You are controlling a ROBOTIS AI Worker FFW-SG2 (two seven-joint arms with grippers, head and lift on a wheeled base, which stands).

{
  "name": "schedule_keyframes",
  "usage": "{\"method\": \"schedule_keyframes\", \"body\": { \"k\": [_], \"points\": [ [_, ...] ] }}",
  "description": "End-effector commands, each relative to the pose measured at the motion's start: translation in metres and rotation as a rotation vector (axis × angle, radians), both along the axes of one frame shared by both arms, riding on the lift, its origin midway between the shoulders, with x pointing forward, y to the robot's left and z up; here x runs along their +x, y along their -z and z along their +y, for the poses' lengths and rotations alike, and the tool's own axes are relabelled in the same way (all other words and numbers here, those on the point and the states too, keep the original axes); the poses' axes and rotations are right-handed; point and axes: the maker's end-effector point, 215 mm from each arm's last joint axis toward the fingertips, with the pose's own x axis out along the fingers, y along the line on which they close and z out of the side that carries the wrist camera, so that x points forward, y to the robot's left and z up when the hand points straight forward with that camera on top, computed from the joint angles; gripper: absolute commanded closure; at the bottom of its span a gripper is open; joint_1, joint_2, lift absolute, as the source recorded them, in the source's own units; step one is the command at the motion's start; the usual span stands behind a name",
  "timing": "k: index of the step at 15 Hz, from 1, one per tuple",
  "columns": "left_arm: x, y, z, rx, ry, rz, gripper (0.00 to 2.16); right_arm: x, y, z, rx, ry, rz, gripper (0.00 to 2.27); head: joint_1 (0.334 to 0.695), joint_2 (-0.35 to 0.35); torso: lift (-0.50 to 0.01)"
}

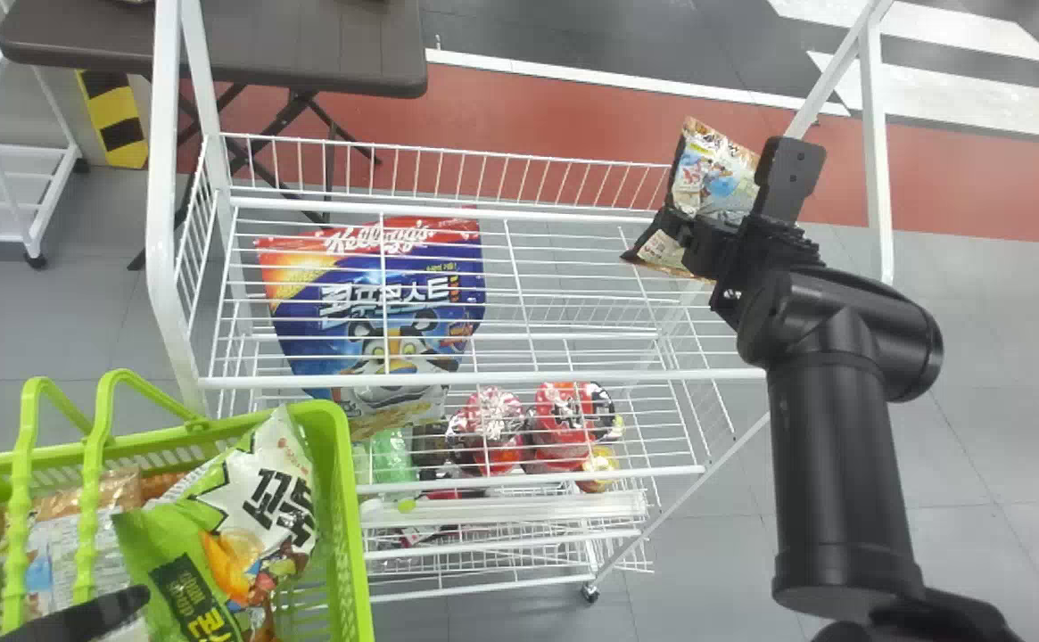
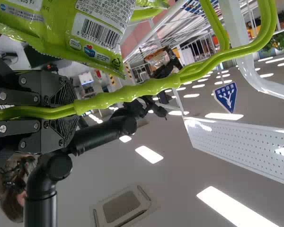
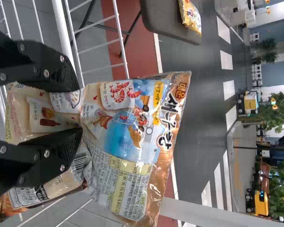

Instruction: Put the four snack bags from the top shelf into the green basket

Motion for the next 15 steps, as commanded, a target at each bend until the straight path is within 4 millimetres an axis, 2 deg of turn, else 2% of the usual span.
{"method": "schedule_keyframes", "body": {
  "k": [1, 3, 4, 5, 8, 10, 11, 14, 15],
  "points": [
    [-0.001, -0.003, 0.000, -0.009, 0.004, -0.006, 2.15, -0.011, -0.004, 0.003, 0.014, -0.006, -0.024, 2.25, 0.695, -0.245, 0.000],
    [-0.001, -0.002, 0.001, -0.006, 0.005, -0.006, 2.15, -0.022, -0.017, 0.007, 0.026, -0.019, -0.063, 2.25, 0.695, -0.245, 0.000],
    [0.000, -0.003, 0.001, -0.006, 0.005, -0.008, 2.15, -0.032, -0.022, 0.016, 0.044, -0.034, -0.079, 2.25, 0.695, -0.244, 0.000],
    [-0.001, -0.003, 0.001, -0.006, 0.005, -0.007, 2.15, -0.045, -0.036, 0.034, 0.067, -0.073, -0.105, 2.25, 0.695, -0.243, 0.000],
    [0.000, -0.005, 0.000, -0.004, 0.007, -0.014, 2.15, -0.099, -0.075, 0.115, 0.141, -0.230, -0.133, 2.25, 0.695, -0.217, 0.000],
    [0.000, -0.005, -0.001, -0.006, 0.011, -0.013, 2.15, -0.148, -0.087, 0.186, 0.192, -0.374, -0.105, 2.25, 0.695, -0.137, 0.000],
    [0.000, -0.006, -0.002, -0.007, 0.013, -0.013, 2.15, -0.171, -0.076, 0.217, 0.252, -0.443, -0.053, 2.25, 0.695, -0.101, 0.000],
    [0.002, -0.007, -0.003, -0.005, 0.016, -0.019, 2.15, -0.236, -0.063, 0.295, 0.407, -0.629, 0.080, 2.25, 0.695, 0.007, 0.000],
    [0.001, -0.007, -0.003, -0.006, 0.018, -0.019, 2.15, -0.255, -0.061, 0.315, 0.451, -0.678, 0.105, 2.25, 0.695, 0.084, 0.000]
  ]
}}
